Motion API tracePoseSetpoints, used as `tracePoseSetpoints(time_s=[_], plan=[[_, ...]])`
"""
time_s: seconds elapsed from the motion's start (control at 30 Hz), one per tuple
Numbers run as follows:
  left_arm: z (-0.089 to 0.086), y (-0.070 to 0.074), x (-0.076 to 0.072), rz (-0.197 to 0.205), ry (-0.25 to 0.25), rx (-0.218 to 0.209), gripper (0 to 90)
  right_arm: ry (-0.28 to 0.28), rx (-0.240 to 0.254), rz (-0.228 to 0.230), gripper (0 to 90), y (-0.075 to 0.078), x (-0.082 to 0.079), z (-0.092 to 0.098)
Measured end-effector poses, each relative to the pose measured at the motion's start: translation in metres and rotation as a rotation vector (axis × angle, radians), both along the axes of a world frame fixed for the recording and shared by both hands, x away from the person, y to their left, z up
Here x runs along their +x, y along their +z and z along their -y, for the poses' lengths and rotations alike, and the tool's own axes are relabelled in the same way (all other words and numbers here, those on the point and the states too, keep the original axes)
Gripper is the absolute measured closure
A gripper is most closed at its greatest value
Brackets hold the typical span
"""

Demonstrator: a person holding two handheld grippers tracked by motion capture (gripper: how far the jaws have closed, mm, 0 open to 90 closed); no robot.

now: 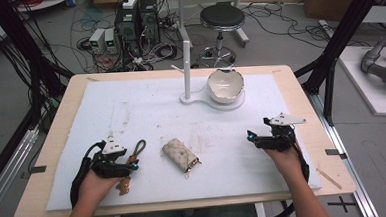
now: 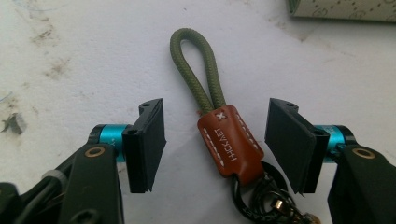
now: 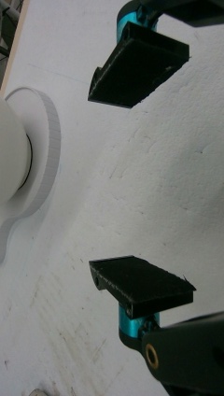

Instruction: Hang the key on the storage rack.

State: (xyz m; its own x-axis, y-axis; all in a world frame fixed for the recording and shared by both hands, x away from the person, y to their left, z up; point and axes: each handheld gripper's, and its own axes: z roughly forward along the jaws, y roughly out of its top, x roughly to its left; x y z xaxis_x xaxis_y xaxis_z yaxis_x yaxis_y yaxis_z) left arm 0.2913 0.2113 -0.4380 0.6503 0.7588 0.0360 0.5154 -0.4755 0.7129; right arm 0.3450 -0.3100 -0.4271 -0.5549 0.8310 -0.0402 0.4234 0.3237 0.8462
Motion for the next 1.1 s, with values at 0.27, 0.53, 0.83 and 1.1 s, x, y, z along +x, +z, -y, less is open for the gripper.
tracePoseSetpoints(time_s=[0.27,0.53,0.83,1.1], plan=[[0.004,-0.004,-0.005,-0.021,-0.008,0.023,54.1,0.002,-0.001,0.000,17.2,0.000,0.000,0.000],[0.002,-0.001,-0.001,-0.043,-0.070,0.011,70.8,0.008,-0.017,0.002,17.2,0.000,0.000,-0.003],[-0.006,0.016,0.004,0.023,-0.053,-0.096,72.2,0.006,-0.021,-0.001,17.2,0.000,-0.001,-0.003],[0.000,0.045,0.017,0.092,-0.055,-0.207,72.4,-0.004,0.026,-0.012,17.2,0.000,0.000,-0.001]])
